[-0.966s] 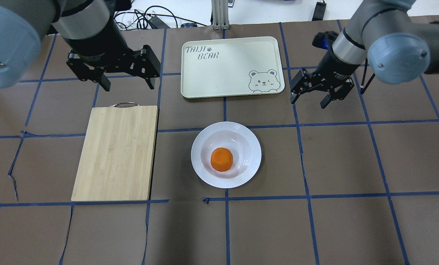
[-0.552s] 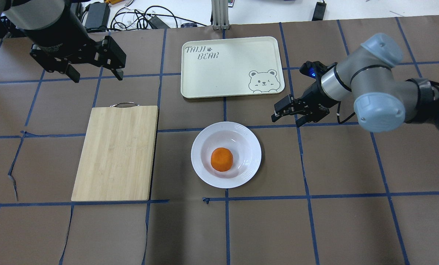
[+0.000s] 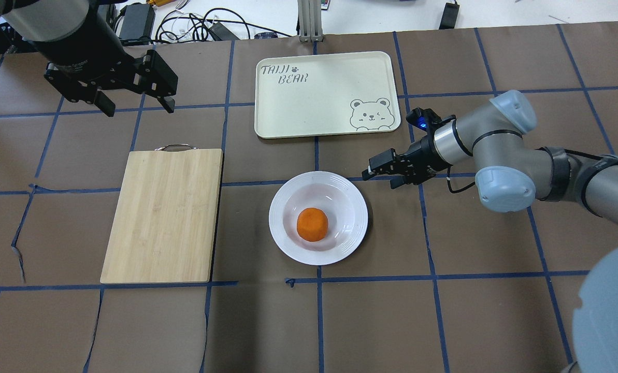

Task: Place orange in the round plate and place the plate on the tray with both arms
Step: 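Reach the right gripper to the plate rim and grip it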

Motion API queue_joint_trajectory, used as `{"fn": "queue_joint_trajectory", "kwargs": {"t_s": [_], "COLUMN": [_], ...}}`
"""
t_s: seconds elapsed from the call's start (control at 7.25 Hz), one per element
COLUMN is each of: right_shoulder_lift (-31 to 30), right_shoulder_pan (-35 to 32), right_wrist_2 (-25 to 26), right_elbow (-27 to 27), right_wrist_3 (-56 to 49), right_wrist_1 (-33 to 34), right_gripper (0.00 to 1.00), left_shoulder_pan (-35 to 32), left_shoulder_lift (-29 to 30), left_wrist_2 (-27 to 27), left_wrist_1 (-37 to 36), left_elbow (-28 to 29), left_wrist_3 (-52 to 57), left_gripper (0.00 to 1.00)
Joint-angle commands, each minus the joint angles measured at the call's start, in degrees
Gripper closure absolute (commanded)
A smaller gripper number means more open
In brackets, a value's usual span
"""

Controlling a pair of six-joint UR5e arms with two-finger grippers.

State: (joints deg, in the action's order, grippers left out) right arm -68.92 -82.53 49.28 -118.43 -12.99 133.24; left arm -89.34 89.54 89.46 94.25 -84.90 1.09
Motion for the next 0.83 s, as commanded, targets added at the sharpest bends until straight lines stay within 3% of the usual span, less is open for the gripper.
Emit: {"fn": "queue_joint_trajectory", "kwargs": {"t_s": [0.0, 0.28, 0.69], "right_shoulder_lift": [1.25, 1.25, 1.25], "right_shoulder_pan": [-2.10, -2.80, -5.45], "right_wrist_2": [-1.29, -1.12, -1.12], "right_elbow": [-2.15, -3.03, -5.32], "right_wrist_3": [0.33, 0.33, 0.60], "right_wrist_1": [4.30, 6.07, 9.67], "right_gripper": [0.00, 0.16, 0.21], "left_shoulder_pan": [-2.24, -1.90, -1.98], "left_shoulder_lift": [0.11, 0.02, 0.02], "left_wrist_2": [0.62, 0.02, 0.02], "left_wrist_1": [-0.38, -0.73, -0.73], "left_elbow": [-0.09, -0.27, -0.36], "left_wrist_3": [-0.12, -0.03, 0.06], "left_gripper": [0.00, 0.00, 0.00]}}
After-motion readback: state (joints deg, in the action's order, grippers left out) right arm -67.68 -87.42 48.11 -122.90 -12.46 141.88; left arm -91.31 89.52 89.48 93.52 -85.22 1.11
